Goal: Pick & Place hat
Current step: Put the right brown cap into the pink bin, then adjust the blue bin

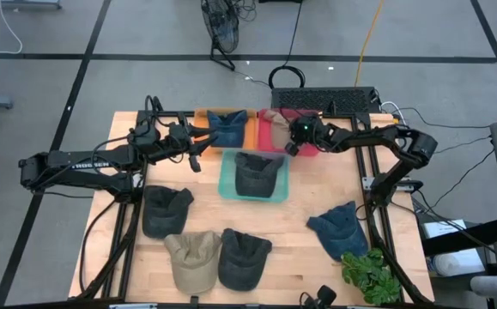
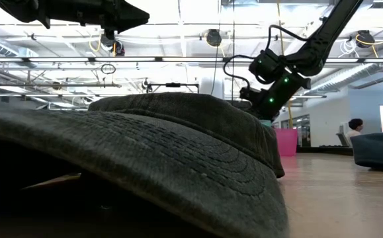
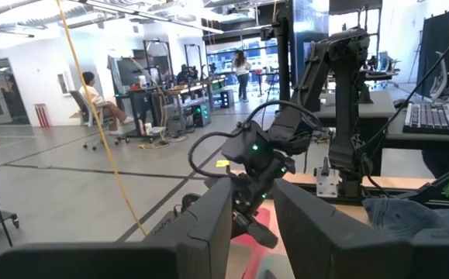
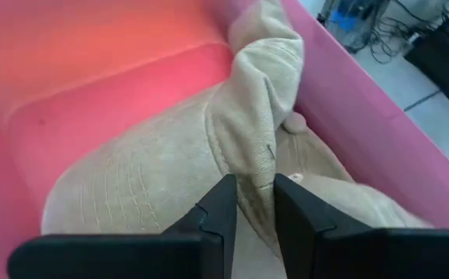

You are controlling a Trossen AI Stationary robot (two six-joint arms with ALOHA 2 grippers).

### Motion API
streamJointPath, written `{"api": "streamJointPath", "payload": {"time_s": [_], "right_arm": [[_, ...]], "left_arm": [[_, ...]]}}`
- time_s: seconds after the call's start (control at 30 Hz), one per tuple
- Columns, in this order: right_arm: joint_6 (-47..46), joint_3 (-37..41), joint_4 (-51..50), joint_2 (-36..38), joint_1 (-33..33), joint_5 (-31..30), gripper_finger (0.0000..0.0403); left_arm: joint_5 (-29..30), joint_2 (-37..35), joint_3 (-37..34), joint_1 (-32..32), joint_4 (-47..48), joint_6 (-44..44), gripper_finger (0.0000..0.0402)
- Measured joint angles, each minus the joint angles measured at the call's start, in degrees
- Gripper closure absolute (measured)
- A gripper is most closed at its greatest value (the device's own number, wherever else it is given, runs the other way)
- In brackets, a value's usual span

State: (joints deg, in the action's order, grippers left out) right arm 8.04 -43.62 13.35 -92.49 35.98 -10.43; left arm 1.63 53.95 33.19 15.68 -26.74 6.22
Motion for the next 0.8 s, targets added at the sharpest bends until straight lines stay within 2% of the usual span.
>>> {"api": "streamJointPath", "payload": {"time_s": [0.23, 0.5, 0.57, 0.67, 0.8], "right_arm": [[0.23, 0.02, 0.24, 1.32, -0.28, 0.08, 0.0351], [-3.4, 0.02, -2.05, 10.41, -1.72, 0.23, 0.0349], [-6.38, 0.02, -4.3, 12.96, -2.39, 3.21, 0.0349], [-10.82, 0.02, -9.16, 15.91, -3.69, 11.38, 0.0349], [-14.03, 0.02, -15.76, 17.39, -7.15, 18.89, 0.0352]], "left_arm": [[0.0, 0.0, 0.0, 0.0, 0.0, -0.11, 0.0291], [0.0, 0.0, 0.0, 0.0, 0.09, -0.08, 0.0291], [0.0, 0.0, 0.0, 0.0, 0.17, -0.08, 0.0291], [0.02, 0.0, 0.0, 0.0, 0.26, -0.36, 0.0291], [0.02, 0.0, 0.0, -0.01, 0.25, -0.42, 0.0291]]}}
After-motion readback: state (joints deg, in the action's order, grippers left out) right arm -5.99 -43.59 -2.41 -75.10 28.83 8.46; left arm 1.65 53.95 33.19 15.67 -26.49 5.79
